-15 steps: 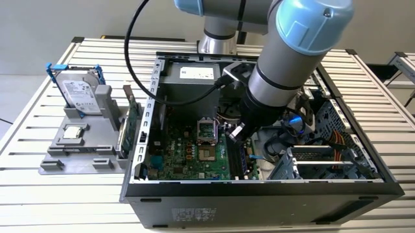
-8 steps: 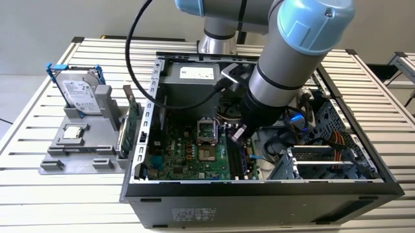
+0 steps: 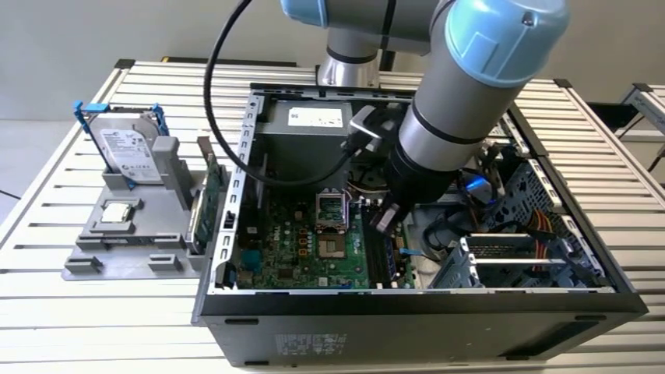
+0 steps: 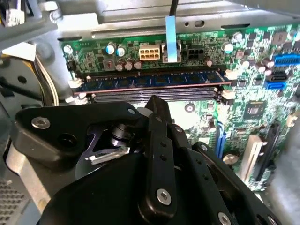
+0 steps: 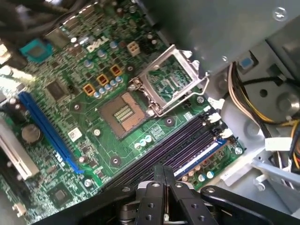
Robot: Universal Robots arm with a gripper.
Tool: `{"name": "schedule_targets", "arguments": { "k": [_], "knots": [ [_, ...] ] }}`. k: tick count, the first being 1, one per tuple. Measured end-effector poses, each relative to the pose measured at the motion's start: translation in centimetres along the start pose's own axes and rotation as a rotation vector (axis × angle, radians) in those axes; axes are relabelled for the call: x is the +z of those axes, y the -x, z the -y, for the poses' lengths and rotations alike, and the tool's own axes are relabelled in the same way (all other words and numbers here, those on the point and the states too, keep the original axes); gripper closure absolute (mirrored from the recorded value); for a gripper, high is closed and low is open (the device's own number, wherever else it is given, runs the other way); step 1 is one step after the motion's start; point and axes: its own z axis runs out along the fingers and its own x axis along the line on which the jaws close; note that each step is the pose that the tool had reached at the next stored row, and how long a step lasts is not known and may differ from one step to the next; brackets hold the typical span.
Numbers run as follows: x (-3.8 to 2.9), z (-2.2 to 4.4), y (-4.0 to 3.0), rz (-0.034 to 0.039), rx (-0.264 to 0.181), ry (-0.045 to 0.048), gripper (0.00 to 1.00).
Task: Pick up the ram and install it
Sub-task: 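Press down the ram until it locks into place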
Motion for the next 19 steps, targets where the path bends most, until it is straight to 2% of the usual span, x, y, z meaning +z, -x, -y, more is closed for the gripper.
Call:
{"name": "schedule_targets", "arguments": {
  "k": [5, 8, 12, 13, 14, 16, 19],
  "knots": [
    [0.01, 0.01, 0.00, -0.0065, -0.091, -0.0040, 1.00],
    [0.01, 0.00, 0.00, -0.0067, -0.143, -0.0119, 1.00],
    [0.01, 0.01, -0.01, 0.0070, -0.198, -0.0425, 1.00],
    [0.02, 0.01, -0.01, 0.0161, -0.222, -0.0605, 1.00],
    [0.02, 0.01, -0.01, 0.0199, -0.234, -0.0682, 1.00],
    [0.02, 0.01, -0.01, 0.0210, -0.261, -0.0706, 1.00],
    [0.02, 0.01, -0.02, 0.0233, -0.281, -0.0678, 1.00]
  ]
}}
